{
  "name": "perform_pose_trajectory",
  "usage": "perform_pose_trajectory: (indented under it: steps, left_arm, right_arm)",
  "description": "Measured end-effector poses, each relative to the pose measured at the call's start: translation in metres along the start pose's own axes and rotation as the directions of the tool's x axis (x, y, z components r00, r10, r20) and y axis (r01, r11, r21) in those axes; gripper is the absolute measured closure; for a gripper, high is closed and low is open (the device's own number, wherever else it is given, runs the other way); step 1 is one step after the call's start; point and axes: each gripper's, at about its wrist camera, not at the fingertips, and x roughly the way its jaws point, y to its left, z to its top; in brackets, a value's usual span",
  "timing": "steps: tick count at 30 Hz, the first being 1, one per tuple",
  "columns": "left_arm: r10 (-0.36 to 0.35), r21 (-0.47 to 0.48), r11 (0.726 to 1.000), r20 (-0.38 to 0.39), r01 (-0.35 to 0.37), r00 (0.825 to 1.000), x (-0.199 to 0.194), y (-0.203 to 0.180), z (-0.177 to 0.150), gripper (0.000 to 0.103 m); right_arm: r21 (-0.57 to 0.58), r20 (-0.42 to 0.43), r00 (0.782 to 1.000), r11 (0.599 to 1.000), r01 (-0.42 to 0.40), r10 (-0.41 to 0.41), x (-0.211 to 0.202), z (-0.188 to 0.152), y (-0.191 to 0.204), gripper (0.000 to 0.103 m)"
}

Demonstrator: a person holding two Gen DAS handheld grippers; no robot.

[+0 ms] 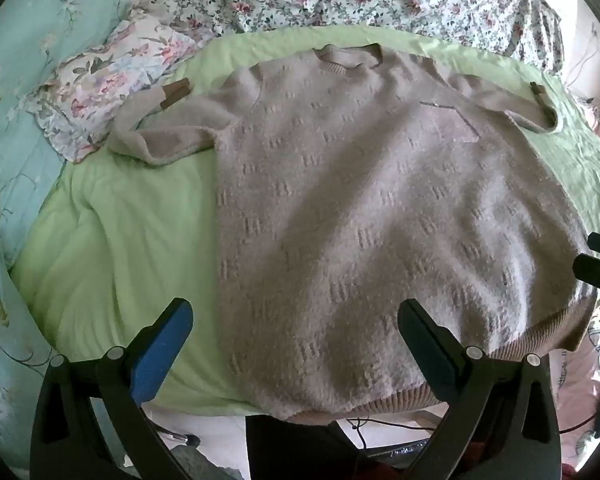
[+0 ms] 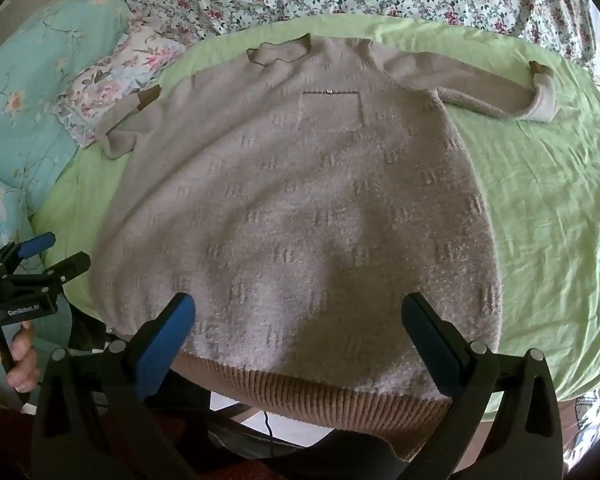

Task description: Fold small clothes

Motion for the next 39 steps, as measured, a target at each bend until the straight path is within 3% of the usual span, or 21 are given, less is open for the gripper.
perform_pose_trajectory:
  steps: [18,22,28,39]
  left_arm:
    - [0.0,-0.001,1.0,0.012,0.0,1.0,-0.002,0.0018,0.0017,0.001]
    - [0.002,0.001,1.0,0.003,-0.002,1.0,-0.0025,0.0025,0.0022,0.001]
    - [0.006,0.002,1.0,0.001,-0.006,1.0,-0.0023,0.0022,0.0023,0.001]
    - [0.021,0.018,1.0,-0.029,-0.02,0.999,-0.0019,0.0012,0.0064,0.001]
  right_arm:
    - [-0.008,0.04,0.999,1.0,0.001,0.0,-0.0053,0.0039,0.001,0.0]
    - [-0.001,0.004,1.0,1.0,0.002,-0.002,-0.0043,0.0041,0.0002,0.0]
    - [-0.012,0.038,0.999,1.0,0.008,-0.008,-0.0066,0.0059,0.0009,0.0]
    - [-0.001,0.02,1.0,1.0,-0.003,0.003,-0.0068,0.0081,-0.0011,0.0]
